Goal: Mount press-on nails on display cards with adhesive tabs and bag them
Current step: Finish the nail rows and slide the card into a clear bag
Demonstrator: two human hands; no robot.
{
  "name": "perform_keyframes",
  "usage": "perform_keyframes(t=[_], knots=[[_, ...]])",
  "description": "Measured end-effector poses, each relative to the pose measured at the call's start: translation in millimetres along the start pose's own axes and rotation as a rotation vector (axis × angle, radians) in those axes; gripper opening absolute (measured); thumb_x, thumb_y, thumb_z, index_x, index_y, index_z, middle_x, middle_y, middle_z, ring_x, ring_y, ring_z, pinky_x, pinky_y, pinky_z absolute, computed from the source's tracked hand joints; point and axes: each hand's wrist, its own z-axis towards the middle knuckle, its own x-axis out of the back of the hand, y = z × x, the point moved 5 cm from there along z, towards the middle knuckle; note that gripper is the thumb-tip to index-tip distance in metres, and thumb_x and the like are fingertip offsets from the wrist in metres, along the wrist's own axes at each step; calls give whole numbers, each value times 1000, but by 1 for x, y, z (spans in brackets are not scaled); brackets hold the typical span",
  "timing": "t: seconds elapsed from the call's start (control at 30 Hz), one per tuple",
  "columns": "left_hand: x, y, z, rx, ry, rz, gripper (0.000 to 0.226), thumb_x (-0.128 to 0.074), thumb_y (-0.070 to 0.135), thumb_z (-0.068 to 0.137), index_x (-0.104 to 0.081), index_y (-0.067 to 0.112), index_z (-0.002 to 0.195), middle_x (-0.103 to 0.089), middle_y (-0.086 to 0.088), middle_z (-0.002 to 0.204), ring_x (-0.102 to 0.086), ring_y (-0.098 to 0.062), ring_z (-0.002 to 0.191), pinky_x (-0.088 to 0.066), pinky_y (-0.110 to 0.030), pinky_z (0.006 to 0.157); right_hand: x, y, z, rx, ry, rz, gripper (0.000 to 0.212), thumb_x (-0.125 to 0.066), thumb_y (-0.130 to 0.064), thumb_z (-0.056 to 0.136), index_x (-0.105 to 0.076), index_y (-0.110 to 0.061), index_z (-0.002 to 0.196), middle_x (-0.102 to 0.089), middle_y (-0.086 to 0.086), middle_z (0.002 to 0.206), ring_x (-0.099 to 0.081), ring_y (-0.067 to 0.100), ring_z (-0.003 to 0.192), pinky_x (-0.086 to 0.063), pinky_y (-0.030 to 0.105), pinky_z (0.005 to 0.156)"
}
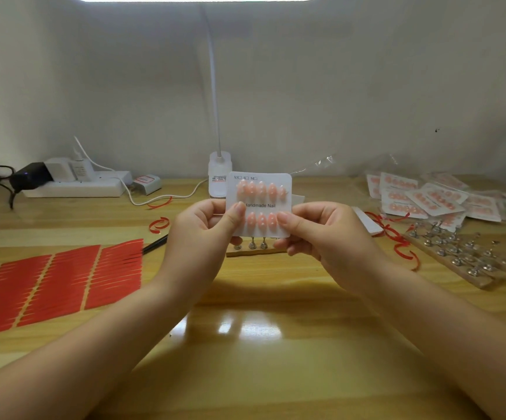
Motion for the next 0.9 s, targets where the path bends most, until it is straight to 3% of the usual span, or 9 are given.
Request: perform_keyframes(t=[0.13, 0.3, 0.5, 0.77, 0.83, 0.9], knots=[[3, -3, 2, 5, 19, 11, 8, -62, 26, 92, -67, 20, 93, -72, 11, 71, -64, 0, 58, -43, -8, 50, -3, 2, 2, -44, -41, 122, 29, -50, -20, 96, -69, 2, 92, -71, 15, 79, -69, 19, 70, -53, 22, 57], [1, -5, 1, -1, 11, 21, 8, -62, 26, 92, -68, 19, 92, -72, 9, 69, -63, -1, 58, -43, -8, 51, 2, 9, 2, -40, -29, 44, 12, -61, -10, 91, -72, -5, 91, -74, 12, 84, -71, 20, 74, -54, 21, 59], [-3, -9, -4, 2, -5, 30, 11, -62, 23, 93, -68, 14, 93, -70, 10, 64, -61, 5, 57, -42, -6, 51, 7, 13, 1, -11, 10, -92, 11, -61, -6, 92, -70, 0, 93, -72, 14, 81, -71, 17, 71, -55, 22, 62], [0, -12, 0, 6, -2, 101, 13, -60, 27, 93, -62, 21, 104, -74, 13, 78, -68, 2, 71, -48, -10, 55, -5, 24, -1, -139, -13, 191, 22, -50, -11, 97, -68, 2, 98, -73, 16, 88, -71, 22, 75, -56, 24, 61], [4, -9, 0, -115, 37, 313, 27, -62, 30, 92, -59, 19, 116, -73, 11, 92, -68, -2, 81, -53, -18, 63, -7, 26, -2, -147, 13, 186, 21, -51, -11, 98, -68, 0, 98, -74, 14, 89, -71, 21, 75, -56, 23, 60], [6, 2, -3, -458, 143, 736, 40, -68, 28, 89, -58, 10, 123, -65, -3, 119, -63, -19, 101, -52, -37, 84, -8, 27, -4, -147, 59, 142, 19, -52, -12, 98, -70, -4, 96, -75, 11, 88, -72, 21, 76, -57, 23, 59]])
